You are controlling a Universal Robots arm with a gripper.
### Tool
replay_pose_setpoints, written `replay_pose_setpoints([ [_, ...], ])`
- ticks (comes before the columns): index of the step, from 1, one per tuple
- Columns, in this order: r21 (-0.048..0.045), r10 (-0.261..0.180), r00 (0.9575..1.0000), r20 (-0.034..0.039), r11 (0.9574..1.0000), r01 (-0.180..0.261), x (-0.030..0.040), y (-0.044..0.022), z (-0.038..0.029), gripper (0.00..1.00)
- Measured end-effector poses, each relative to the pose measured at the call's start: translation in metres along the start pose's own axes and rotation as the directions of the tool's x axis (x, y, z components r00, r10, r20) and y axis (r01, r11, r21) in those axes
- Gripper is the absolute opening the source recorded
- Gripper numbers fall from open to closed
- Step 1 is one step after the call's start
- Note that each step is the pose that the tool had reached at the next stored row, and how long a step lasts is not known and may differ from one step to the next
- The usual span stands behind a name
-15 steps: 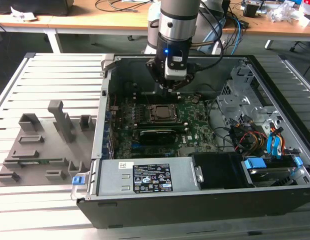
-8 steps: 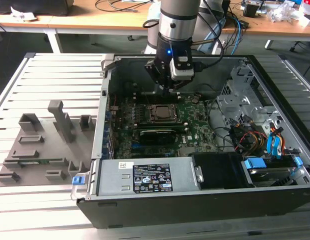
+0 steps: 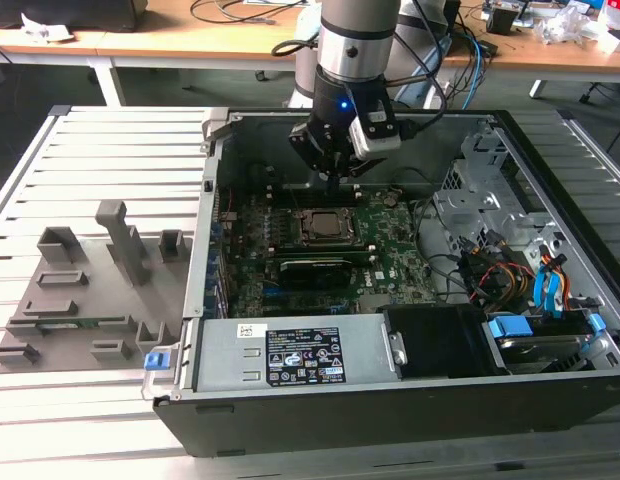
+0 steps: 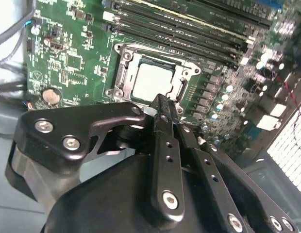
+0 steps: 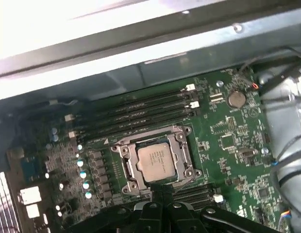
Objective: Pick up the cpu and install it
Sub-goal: 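Install the first cpu locking lever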
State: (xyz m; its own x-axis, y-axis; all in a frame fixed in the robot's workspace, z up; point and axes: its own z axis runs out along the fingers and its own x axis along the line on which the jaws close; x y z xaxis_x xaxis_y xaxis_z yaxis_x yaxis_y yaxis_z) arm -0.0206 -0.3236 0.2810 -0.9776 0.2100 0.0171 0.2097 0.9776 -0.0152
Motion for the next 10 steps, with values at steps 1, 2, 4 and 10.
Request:
replay_pose_setpoints([
  [1,0.0007,-0.044,0.9990,0.0007,0.9990,0.044,0.0000,0.0000,0.0000,0.11],
  [2,0.0014,-0.079,0.9969,0.0011,0.9969,0.079,0.0000,0.0000,0.0000,0.11],
  [4,0.0023,-0.129,0.9917,0.0019,0.9917,0.129,0.0000,0.0000,0.0000,0.11],
  [10,0.0051,-0.269,0.9631,0.0035,0.9631,0.269,0.0000,0.0000,0.0000,0.11],
])
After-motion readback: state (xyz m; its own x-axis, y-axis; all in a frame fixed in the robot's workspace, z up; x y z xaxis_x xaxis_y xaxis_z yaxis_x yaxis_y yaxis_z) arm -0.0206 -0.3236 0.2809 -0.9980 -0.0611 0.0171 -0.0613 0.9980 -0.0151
